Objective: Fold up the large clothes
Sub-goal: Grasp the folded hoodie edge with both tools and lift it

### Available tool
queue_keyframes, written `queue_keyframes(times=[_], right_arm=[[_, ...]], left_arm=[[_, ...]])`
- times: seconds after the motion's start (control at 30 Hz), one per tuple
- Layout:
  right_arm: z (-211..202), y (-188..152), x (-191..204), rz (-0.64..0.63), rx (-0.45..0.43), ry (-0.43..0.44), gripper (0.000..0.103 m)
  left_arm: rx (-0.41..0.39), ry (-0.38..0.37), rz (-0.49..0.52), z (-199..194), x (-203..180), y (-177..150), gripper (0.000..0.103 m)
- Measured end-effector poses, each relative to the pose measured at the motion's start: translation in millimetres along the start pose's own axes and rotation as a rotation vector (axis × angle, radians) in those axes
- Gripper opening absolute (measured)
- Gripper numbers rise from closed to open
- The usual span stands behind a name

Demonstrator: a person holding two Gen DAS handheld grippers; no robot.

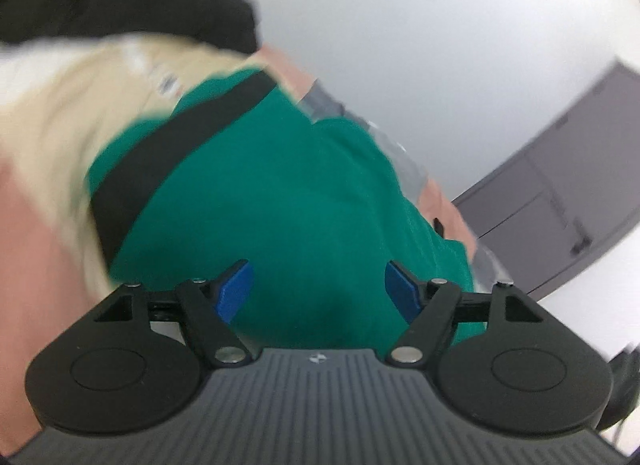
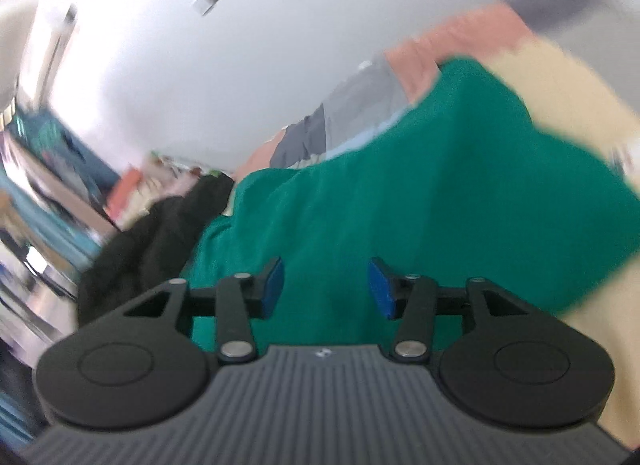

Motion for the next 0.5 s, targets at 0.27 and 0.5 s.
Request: queue_keyframes(times=[0.27,0.5], right_arm=[[-11,-31,-45,0.32,0.067,0.007,0.081],[5,-42,-65,0.518,0.086,0.039,0.092]], left_arm=[[0.112,-0.068,-0.347,17,50,-15,0.089],[0.107,-0.106,-0.59,37,91,-19,0.09]])
Point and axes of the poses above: each gripper's, at about its wrist camera, not at the fingertips, and z roughly the way its jaws point, x to its left, y to its top, the point moved 1 cm from there along z, roughly the way its jaws point
